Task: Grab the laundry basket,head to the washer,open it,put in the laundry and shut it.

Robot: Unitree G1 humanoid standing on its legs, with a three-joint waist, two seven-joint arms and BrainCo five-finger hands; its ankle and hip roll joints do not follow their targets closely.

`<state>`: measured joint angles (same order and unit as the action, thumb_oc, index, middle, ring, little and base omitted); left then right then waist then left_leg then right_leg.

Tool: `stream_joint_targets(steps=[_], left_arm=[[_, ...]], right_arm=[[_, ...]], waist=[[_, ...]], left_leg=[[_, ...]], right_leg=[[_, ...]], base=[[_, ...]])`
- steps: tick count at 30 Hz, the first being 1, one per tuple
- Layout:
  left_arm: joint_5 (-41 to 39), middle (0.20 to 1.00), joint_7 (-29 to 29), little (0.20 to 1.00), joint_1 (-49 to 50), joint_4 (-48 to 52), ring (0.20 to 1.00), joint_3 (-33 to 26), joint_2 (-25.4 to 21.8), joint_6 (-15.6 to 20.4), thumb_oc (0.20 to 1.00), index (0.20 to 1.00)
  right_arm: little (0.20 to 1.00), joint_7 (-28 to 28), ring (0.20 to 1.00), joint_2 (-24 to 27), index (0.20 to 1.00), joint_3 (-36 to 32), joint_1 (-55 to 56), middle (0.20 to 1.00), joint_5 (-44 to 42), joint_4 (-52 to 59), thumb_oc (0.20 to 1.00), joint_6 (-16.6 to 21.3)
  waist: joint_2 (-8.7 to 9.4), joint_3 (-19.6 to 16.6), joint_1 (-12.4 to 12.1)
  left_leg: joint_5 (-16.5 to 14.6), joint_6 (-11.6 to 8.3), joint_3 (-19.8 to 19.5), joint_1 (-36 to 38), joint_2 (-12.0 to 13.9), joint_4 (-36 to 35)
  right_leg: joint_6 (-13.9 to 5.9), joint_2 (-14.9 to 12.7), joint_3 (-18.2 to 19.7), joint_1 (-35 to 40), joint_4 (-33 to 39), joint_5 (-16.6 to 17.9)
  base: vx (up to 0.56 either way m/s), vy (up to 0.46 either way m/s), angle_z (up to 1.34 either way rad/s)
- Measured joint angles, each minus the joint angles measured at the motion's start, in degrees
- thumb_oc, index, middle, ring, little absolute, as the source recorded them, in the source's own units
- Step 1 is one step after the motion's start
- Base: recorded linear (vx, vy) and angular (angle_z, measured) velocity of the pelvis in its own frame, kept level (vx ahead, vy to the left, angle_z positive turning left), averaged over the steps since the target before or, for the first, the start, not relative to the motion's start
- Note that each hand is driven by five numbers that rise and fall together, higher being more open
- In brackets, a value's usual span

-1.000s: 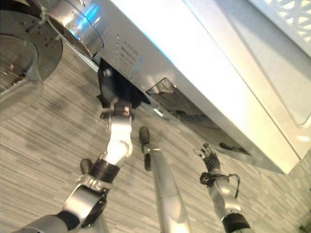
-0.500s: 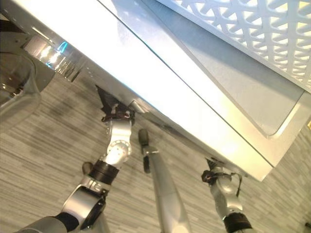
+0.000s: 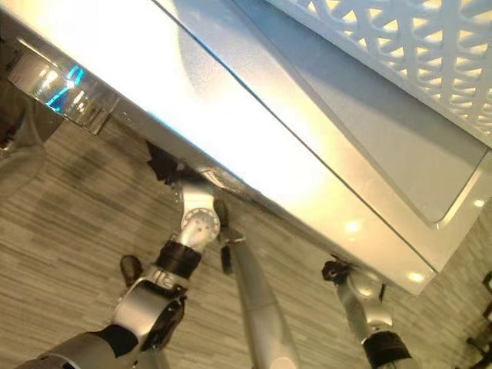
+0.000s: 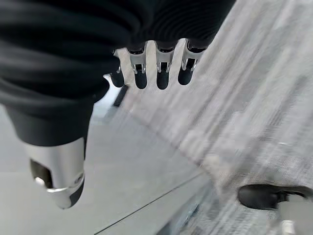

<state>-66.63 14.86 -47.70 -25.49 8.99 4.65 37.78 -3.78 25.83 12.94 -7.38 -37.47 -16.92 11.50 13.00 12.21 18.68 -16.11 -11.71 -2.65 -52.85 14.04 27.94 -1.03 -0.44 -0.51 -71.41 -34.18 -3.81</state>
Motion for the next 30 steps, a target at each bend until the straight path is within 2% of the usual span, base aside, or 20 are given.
stream_joint_targets(steps=[2, 3, 6, 7, 8, 9, 10, 11, 12, 13, 14, 15, 16, 18, 20, 23, 24, 26, 28, 30], left_arm=[[-0.7, 0.2, 0.1, 0.2, -2.3, -1.4, 0.2, -0.1, -1.4, 0.8, 0.2, 0.2], [-0.9, 0.2, 0.1, 0.2, -4.5, -3.1, 0.2, 0.2, -2.8, 1.0, 0.2, 0.2], [-1.1, 0.2, 0.2, 0.2, -9.8, -7.9, 0.2, 0.3, -4.4, 0.9, 0.2, 0.2], [-1.3, 0.2, 0.5, 0.2, -12.0, -9.7, 0.2, 0.1, -4.9, 0.7, 0.2, 0.2], [-2.4, 0.2, 0.5, 0.2, -14.1, -11.4, 0.2, 0.3, -5.8, 0.7, 0.2, 0.2], [-3.2, 0.2, 0.9, 0.2, -16.1, -12.9, 0.2, 1.0, -6.6, -0.3, 0.2, 0.2], [-3.2, 0.2, 1.3, 0.2, -17.8, -13.6, 0.2, 0.9, -7.2, -0.7, 0.2, 0.2], [-3.3, 0.2, 1.3, 0.2, -19.1, -13.8, 0.2, 0.4, -8.1, -0.7, 0.2, 0.2], [-3.3, 0.2, 2.0, 0.2, -20.2, -14.2, 0.2, -0.2, -8.8, -1.1, 0.2, 0.2], [-3.4, 0.2, 3.6, 0.2, -22.8, -16.8, 0.2, 0.7, -9.0, -2.6, 0.2, 0.2], [-3.3, 0.2, 4.1, 0.2, -23.7, -17.5, 0.2, 1.0, -9.2, -3.4, 0.2, 0.2], [-3.4, 0.536, 4.4, 0.536, -23.9, -17.5, 0.536, 1.2, -9.6, -3.7, 0.536, 0.536], [-3.4, 1.0, 4.7, 1.0, -23.8, -17.7, 1.0, 1.0, -10.4, -4.0, 1.0, 1.0], [-3.4, 1.0, 4.6, 1.0, -22.5, -19.0, 1.0, 1.2, -11.5, -5.7, 1.0, 1.0], [-2.0, 1.0, 4.1, 1.0, -21.9, -20.8, 1.0, 5.1, -14.0, -8.5, 1.0, 1.0], [2.0, 1.0, 3.2, 1.0, -20.3, -22.7, 1.0, 10.5, -15.9, -12.8, 1.0, 1.0], [4.5, 1.0, 2.6, 1.0, -20.1, -23.4, 1.0, 12.1, -16.8, -14.4, 1.0, 1.0], [12.9, 1.0, 2.1, 1.0, -20.9, -26.0, 1.0, 18.0, -21.1, -18.2, 1.0, 1.0], [27.0, 1.0, 2.1, 1.0, -27.1, -36.5, 1.0, 26.3, -25.2, -24.2, 1.0, 1.0], [40.0, 1.0, 2.4, 1.0, -32.3, -40.8, 1.0, 31.1, -27.0, -28.7, 1.0, 1.0]], right_arm=[[1.0, 0.1, 1.0, 0.3, 1.0, 0.2, -0.3, 1.0, 0.0, 0.4, 1.0, 0.1], [1.0, 0.0, 1.0, 0.5, 1.0, -0.1, -0.4, 1.0, 0.0, 0.4, 1.0, 0.2], [1.0, 0.0, 1.0, 1.3, 1.0, -0.2, -0.4, 1.0, 0.0, -0.2, 1.0, 0.2], [1.0, 0.0, 1.0, 1.4, 1.0, -0.1, -0.3, 1.0, 0.0, -0.2, 1.0, 0.2], [1.0, 0.1, 1.0, 1.4, 1.0, 0.0, -0.1, 1.0, 0.0, 0.0, 1.0, 0.0], [1.0, 0.1, 1.0, 1.3, 1.0, 0.0, 0.9, 1.0, 0.0, -0.3, 1.0, -0.1], [1.0, 0.2, 1.0, 1.4, 1.0, -0.1, 0.4, 1.0, 0.0, -0.3, 1.0, -0.1], [1.0, 0.2, 1.0, 1.6, 1.0, -0.3, 0.1, 1.0, 0.0, 0.0, 1.0, 0.0], [1.0, 0.3, 1.0, 2.1, 1.0, 0.1, 0.0, 1.0, 0.1, 0.1, 1.0, -0.3], [1.0, 0.3, 1.0, 1.8, 1.0, 0.1, 1.5, 1.0, 0.1, -0.4, 1.0, -0.6], [1.0, 0.3, 1.0, 1.8, 1.0, 0.0, 1.7, 1.0, 0.1, -0.5, 1.0, -0.7], [1.0, 0.4, 1.0, 1.8, 1.0, -0.1, 1.7, 1.0, 0.1, -0.4, 1.0, -0.7], [1.0, 0.4, 1.0, 1.9, 1.0, -0.2, 1.7, 1.0, 0.1, -0.4, 1.0, -0.7], [1.0, 0.6, 1.0, 1.9, 1.0, -0.1, 3.0, 1.0, 0.1, -0.3, 1.0, -1.3], [1.0, 0.8, 1.0, 2.0, 1.0, -0.6, 3.9, 1.0, 0.1, -0.4, 1.0, -1.5], [1.0, 1.5, 1.0, 2.0, 1.0, -1.1, 4.3, 1.0, 0.1, -0.6, 1.0, -1.7], [1.0, 1.5, 1.0, 2.1, 1.0, -1.7, 4.2, 1.0, 0.1, -0.7, 1.0, -1.7], [1.0, 1.8, 1.0, 2.2, 1.0, -2.5, 3.3, 1.0, 0.1, -1.5, 1.0, -1.8], [1.0, 2.5, 1.0, 3.3, 1.0, -2.5, 1.1, 1.0, 0.0, -2.1, 1.0, -2.4], [1.0, 2.8, 1.0, 3.6, 1.0, -2.5, -1.1, 1.0, 0.1, -3.7, 1.0, -2.6]], waist=[[1.23, -1.0, 0.4], [2.59, -2.0, 1.0], [3.25, -2.5, 1.0], [3.35, -2.6, 1.0], [3.42, -2.7, 1.0], [3.73, -3.1, 2.1], [3.82, -3.2, 1.8], [3.67, -3.2, 1.0], [3.04, -3.4, 0.9], [3.16, -3.5, 2.6], [3.19, -3.5, 2.1], [3.19, -3.5, 1.4], [3.14, -3.5, 1.0], [2.93, -3.4, 0.8], [2.49, -3.3, 0.7], [1.06, -3.3, -0.9], [0.01, -3.4, -1.2], [-1.32, -3.4, -2.2], [-2.37, -3.1, -1.9], [-2.71, -2.9, -2.1]], left_leg=[[-0.2, -0.27, -0.1, -1.6, 0.5, 1.4], [-0.3, -0.38, -0.2, -3.4, 0.6, 2.6], [-0.3, -0.37, -0.2, -6.5, 1.5, 4.6], [-0.3, -0.3, -0.4, -7.4, 1.8, 4.4], [-0.3, -0.36, 0.3, -8.4, 2.7, 4.7], [-0.3, -1.1, 0.1, -10.2, 2.4, 7.2], [-1.1, 0.1, -1.1, -12.3, 2.2, 13.8], [-1.6, 1.91, -1.2, -11.6, 2.2, 16.6], [-5.5, -0.8, -1.2, -8.5, 2.9, 11.4], [-4.5, -1.2, -0.5, -9.9, 2.3, 11.3], [-4.4, -1.22, -0.2, -9.8, 2.3, 10.5], [-3.7, -0.26, -0.1, -9.2, 2.3, 9.1], [-3.1, -0.08, 0.2, -8.3, 2.3, 8.1], [-2.7, -0.27, 0.1, -6.2, 1.9, 6.9], [-0.8, -0.5, 0.1, -3.6, 1.2, 3.8], [0.2, -0.99, 0.3, -0.3, 0.2, 1.4], [0.5, -1.35, 0.3, 0.6, -0.2, 0.5], [0.8, -1.18, 1.6, 3.4, -1.2, -1.8], [1.1, -0.93, 1.9, 6.5, -2.1, -3.4], [1.8, -0.64, 1.8, 8.0, -2.9, -4.8]], right_leg=[[-0.38, 0.6, 0.1, -0.9, 0.1, 0.3], [-0.98, 0.7, 0.0, -2.2, 0.3, 0.9], [-2.7, 0.9, -0.3, -3.1, 2.3, 1.9], [-4.43, 1.1, -0.3, -3.4, 3.5, 2.0], [-3.54, 1.4, 0.0, -4.4, 1.1, 1.3], [-2.31, 1.0, 0.9, -4.9, -0.7, 1.2], [-2.52, 1.3, 0.5, -5.2, 0.6, 1.4], [-3.36, 1.8, -0.1, -5.3, 2.2, 1.6], [-3.57, 2.4, 0.0, -6.6, -0.2, 1.7], [-2.21, 1.5, 1.8, -6.7, -0.7, 3.4], [-2.31, 1.5, 1.4, -6.3, 1.0, 3.4], [-2.89, 1.5, 1.3, -5.8, 2.8, 3.5], [-3.43, 1.5, 1.2, -5.1, 3.4, 4.0], [-3.36, 1.4, 1.2, -3.4, 4.3, 4.9], [-2.48, 0.8, 1.2, -1.7, 4.5, 5.6], [-1.24, 0.3, 1.2, 0.6, 4.4, 6.0], [-0.56, -0.2, 1.2, 1.1, 4.5, 6.5], [-0.53, -1.3, 1.6, 2.9, 4.9, 6.4], [-0.64, -2.2, 2.1, 5.3, 5.6, 6.3], [-0.72, -2.7, 1.9, 6.5, 5.9, 6.3]], base=[[0.02, -0.042, -0.1], [0.02, -0.038, -0.06], [0.01, -0.034, -0.06], [0.02, -0.049, -0.12], [0.01, -0.023, 0.16], [0.01, -0.015, 0.1], [0.0, -0.016, -0.11], [0.0, -0.015, -0.58], [-0.01, -0.023, 0.03], [-0.01, -0.018, 0.25], [-0.01, -0.012, 0.37], [-0.01, 0.006, -0.22], [-0.02, 0.024, -0.19], [-0.03, 0.028, 0.0], [-0.02, 0.04, 0.19], [-0.03, 0.071, 0.12], [-0.03, 0.118, 0.07], [-0.02, 0.114, 0.04], [-0.02, 0.136, 0.03], [0.0, 0.106, 0.09]])
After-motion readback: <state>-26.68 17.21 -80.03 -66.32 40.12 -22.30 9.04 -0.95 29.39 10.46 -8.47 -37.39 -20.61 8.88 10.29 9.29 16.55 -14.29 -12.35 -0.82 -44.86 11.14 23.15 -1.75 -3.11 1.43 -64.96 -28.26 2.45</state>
